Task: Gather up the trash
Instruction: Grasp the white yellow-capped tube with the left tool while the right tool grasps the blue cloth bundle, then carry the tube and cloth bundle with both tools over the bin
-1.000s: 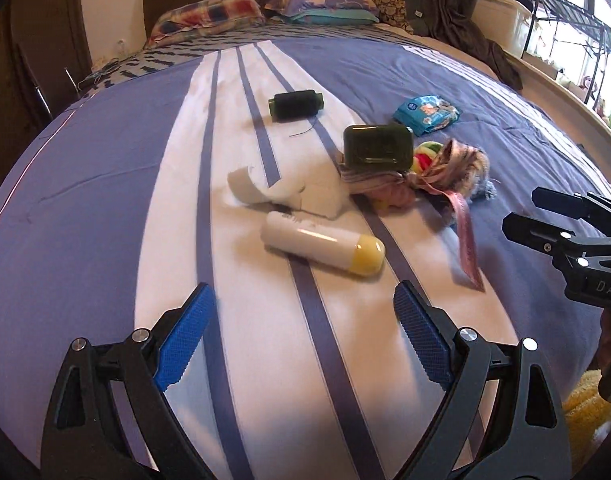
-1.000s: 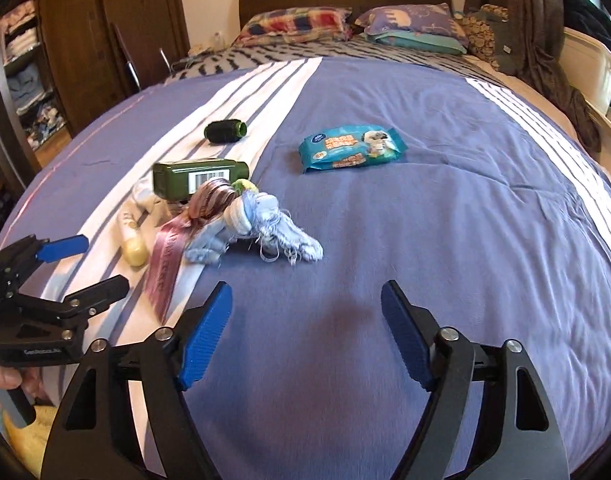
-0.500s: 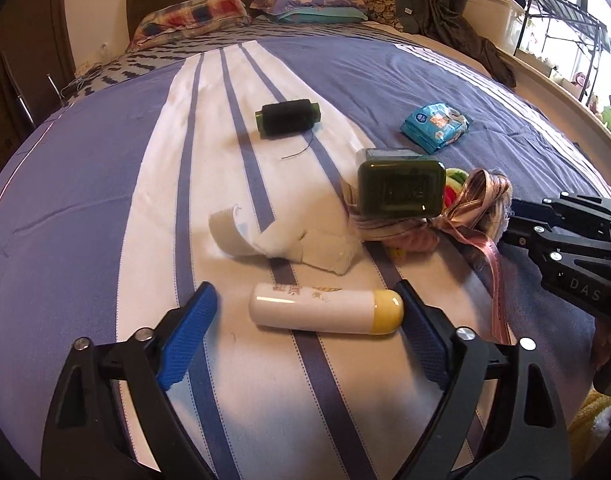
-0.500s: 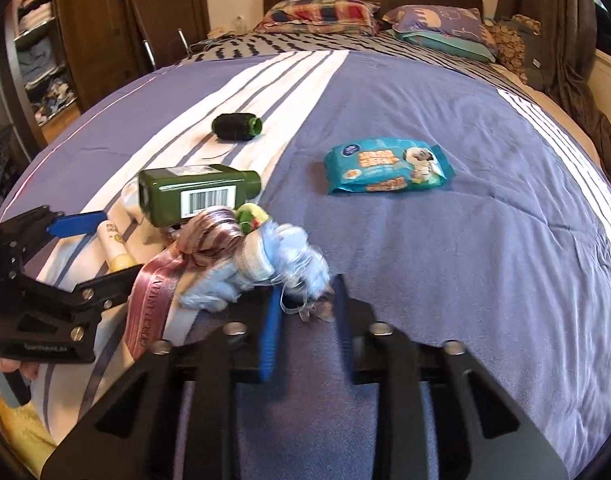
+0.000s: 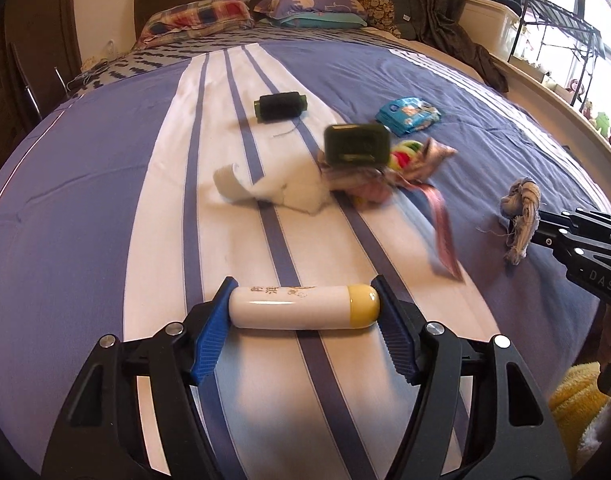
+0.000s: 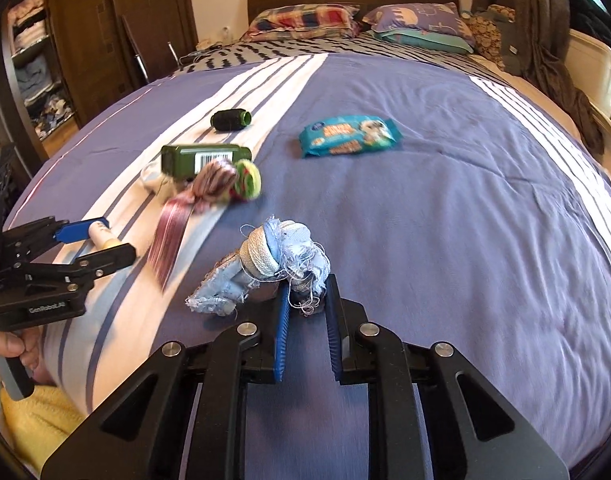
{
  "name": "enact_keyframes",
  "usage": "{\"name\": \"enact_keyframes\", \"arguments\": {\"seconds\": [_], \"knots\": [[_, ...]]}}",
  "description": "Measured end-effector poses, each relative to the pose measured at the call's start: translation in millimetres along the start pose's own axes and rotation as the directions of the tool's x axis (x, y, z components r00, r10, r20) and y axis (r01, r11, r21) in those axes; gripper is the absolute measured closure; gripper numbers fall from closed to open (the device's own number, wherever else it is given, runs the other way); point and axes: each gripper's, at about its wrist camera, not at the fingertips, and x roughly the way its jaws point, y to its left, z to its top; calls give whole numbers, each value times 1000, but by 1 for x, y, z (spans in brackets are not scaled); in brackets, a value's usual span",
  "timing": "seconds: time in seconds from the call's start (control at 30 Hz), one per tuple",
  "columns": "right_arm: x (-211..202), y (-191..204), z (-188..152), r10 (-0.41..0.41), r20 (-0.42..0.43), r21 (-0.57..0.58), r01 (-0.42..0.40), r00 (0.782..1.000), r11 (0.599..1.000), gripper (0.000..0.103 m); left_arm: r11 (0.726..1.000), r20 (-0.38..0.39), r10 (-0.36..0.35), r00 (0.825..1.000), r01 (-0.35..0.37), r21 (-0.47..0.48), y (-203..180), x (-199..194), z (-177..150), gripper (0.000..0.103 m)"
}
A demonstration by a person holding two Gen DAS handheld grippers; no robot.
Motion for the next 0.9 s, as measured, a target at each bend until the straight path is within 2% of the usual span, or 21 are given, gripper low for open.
{"name": "enact_keyframes", "arguments": {"seconds": [0.33,0.53,0.73,0.9], "knots": [[-65,11,-52,13,45,39,-15,999,999,85,999,43,-32,999,33,-24,-27,-71,-60,39],[-86,20,-83,26,39,57,-28,999,998,85,998,41,-42,998,43,-42,-40,-97,-99,39],[-96,30,-119,38,9,64,-39,999,997,85,998,13,-39,999,39,-49,-49,-107,-137,38],[-87,43,-157,51,-61,49,-48,997,998,85,996,-37,-46,998,43,-74,-49,-101,-172,38]]}}
